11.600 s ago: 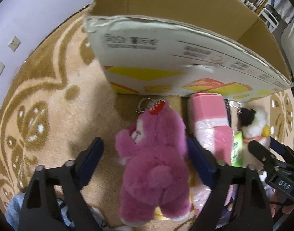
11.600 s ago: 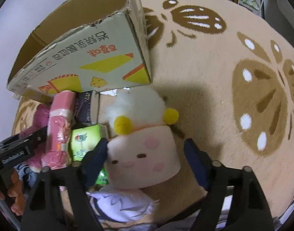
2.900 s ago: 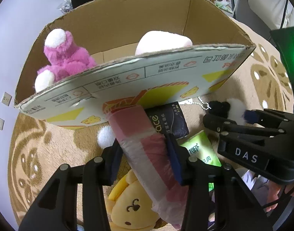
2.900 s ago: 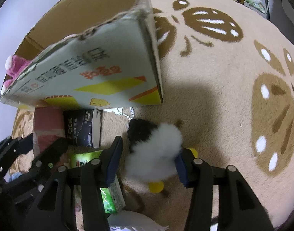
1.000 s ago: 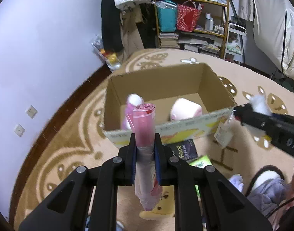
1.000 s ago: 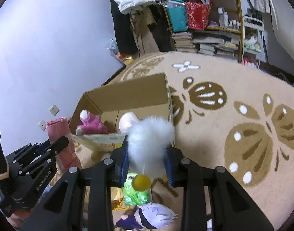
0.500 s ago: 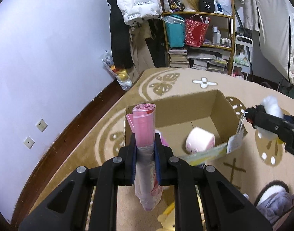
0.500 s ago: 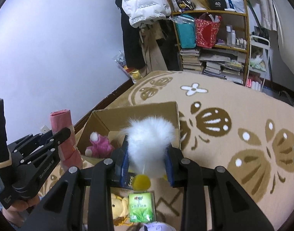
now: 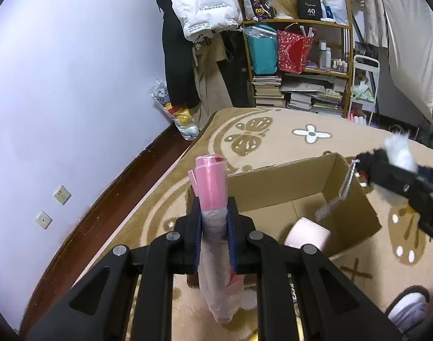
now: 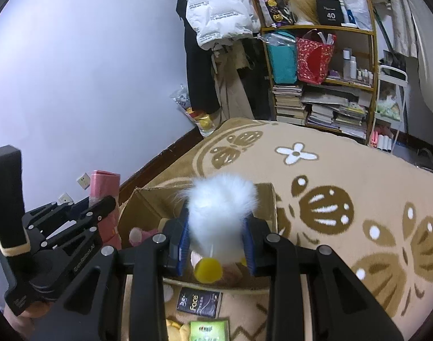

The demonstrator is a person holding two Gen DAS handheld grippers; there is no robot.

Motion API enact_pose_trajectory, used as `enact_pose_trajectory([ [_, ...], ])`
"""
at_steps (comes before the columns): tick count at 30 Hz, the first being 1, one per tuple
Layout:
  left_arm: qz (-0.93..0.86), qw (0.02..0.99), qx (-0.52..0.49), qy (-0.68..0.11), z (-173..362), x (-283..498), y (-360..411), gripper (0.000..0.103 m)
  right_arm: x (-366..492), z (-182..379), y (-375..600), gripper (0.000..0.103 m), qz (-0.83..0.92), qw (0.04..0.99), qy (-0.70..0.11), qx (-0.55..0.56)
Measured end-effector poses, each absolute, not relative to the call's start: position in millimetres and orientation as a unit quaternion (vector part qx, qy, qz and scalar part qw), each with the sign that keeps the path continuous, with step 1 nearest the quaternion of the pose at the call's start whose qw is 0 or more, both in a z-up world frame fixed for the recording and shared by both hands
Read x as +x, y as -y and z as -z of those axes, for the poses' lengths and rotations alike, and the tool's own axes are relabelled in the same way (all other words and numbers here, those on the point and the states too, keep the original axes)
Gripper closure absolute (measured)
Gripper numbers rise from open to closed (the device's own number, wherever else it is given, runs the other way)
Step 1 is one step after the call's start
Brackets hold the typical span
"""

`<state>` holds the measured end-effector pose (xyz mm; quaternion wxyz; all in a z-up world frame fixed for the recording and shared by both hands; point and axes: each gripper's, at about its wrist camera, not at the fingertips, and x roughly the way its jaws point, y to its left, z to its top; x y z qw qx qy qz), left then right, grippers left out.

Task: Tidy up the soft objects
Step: 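Lift both plushes and carry them over the open box, then open both tools to release the plushes into the box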

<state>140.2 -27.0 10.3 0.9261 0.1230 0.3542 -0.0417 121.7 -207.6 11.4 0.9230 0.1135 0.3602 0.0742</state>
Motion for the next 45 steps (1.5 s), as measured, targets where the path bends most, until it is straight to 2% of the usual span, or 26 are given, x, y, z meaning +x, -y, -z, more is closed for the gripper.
enact_pose_trajectory([
  [17,0.051,0.903,0.105,-0.414,38.5,187.0,29.1,0.088,153.9,45.7,194.9,0.067,-0.062,0.902,-0.42,0.073],
  [23,0.046,0.891,0.128,-0.432,58.4,191.7,36.5,0.087,156.4,58.5,187.6,0.067,-0.06,0.896,-0.437,0.053],
  [33,0.059,0.89,0.123,-0.434,60.3,191.5,38.9,0.084,157.7,65.8,186.6,0.066,-0.057,0.891,-0.448,0.056],
  [40,0.063,0.889,0.119,-0.438,56.3,189.1,34.9,0.081,151.1,53.2,193.8,0.036,-0.051,0.898,-0.431,0.07],
  [42,0.064,0.889,0.111,-0.439,52.6,187.6,31.7,0.076,146.5,46.0,195.5,0.028,-0.047,0.902,-0.422,0.072],
  [45,0.057,0.894,0.102,-0.433,45.8,183.3,26.2,0.059,138.9,35.0,198.8,0.014,-0.042,0.907,-0.411,0.078],
])
